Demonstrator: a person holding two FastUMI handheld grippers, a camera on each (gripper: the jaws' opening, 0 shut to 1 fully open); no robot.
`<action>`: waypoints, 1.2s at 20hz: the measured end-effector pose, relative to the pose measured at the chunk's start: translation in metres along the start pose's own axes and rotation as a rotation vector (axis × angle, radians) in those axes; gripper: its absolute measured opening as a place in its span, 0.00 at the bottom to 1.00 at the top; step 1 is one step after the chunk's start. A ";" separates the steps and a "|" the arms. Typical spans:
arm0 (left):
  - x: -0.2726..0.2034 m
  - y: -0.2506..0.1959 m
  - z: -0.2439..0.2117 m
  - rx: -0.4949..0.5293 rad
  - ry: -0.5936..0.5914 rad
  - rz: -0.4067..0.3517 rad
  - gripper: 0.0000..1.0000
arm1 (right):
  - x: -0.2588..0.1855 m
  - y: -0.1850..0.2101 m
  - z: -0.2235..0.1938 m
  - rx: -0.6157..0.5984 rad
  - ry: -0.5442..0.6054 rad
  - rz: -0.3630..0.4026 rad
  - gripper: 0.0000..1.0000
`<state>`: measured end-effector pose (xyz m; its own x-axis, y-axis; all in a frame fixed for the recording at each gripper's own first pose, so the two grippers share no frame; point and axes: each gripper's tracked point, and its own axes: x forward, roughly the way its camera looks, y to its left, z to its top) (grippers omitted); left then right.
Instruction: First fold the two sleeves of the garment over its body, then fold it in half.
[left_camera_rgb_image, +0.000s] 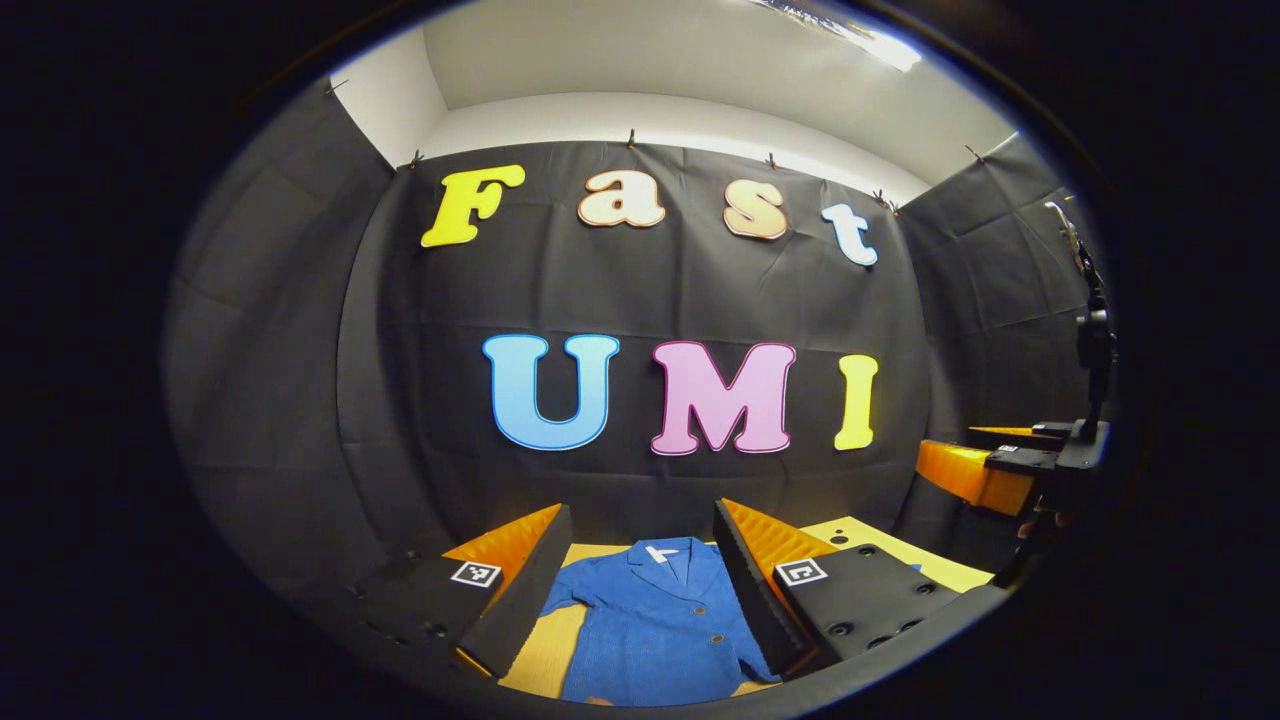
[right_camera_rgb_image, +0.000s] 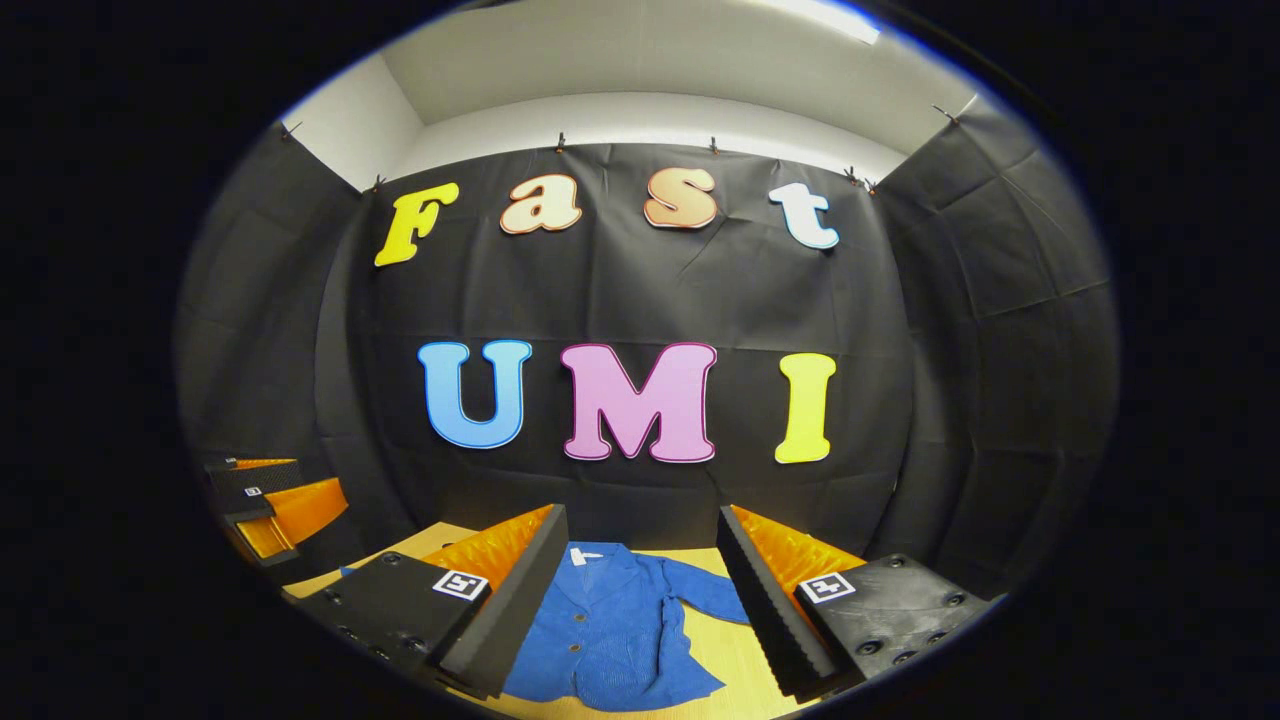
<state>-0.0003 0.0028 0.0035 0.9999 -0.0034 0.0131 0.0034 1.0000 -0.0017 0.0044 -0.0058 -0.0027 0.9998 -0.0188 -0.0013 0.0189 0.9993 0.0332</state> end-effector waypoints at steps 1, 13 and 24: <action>0.002 0.000 0.001 -0.001 -0.002 0.001 0.82 | 0.001 0.001 0.000 -0.002 -0.004 0.000 0.96; 0.011 0.012 -0.014 -0.035 0.030 0.027 0.82 | 0.012 -0.003 -0.011 -0.026 0.030 -0.012 0.96; 0.015 0.002 -0.019 -0.024 0.033 0.028 0.82 | 0.025 -0.020 -0.036 -0.014 0.090 -0.018 0.96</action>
<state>0.0146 0.0050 -0.0151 0.9995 0.0246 -0.0199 -0.0251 0.9993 -0.0260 0.0288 -0.0252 -0.0395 0.9952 -0.0340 -0.0914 0.0358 0.9992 0.0179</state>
